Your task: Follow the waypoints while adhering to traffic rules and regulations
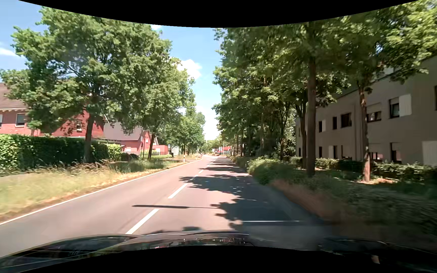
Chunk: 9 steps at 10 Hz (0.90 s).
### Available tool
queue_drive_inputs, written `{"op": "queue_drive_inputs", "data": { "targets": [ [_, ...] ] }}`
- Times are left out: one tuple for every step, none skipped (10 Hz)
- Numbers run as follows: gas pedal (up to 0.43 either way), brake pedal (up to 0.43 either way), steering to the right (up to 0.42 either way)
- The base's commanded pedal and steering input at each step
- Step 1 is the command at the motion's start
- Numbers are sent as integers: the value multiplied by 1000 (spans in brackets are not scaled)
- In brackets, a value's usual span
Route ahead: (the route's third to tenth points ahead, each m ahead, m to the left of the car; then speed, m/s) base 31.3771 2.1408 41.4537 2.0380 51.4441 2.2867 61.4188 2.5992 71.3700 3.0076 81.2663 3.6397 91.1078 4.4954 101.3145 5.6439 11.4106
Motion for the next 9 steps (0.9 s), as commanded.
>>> {"op": "queue_drive_inputs", "data": {
  "targets": [
    [110,0,1],
    [110,0,0],
    [110,0,0],
    [110,0,0],
    [110,0,0],
    [98,0,0],
    [98,0,0],
    [98,0,0],
    [98,0,0]
  ]
}}
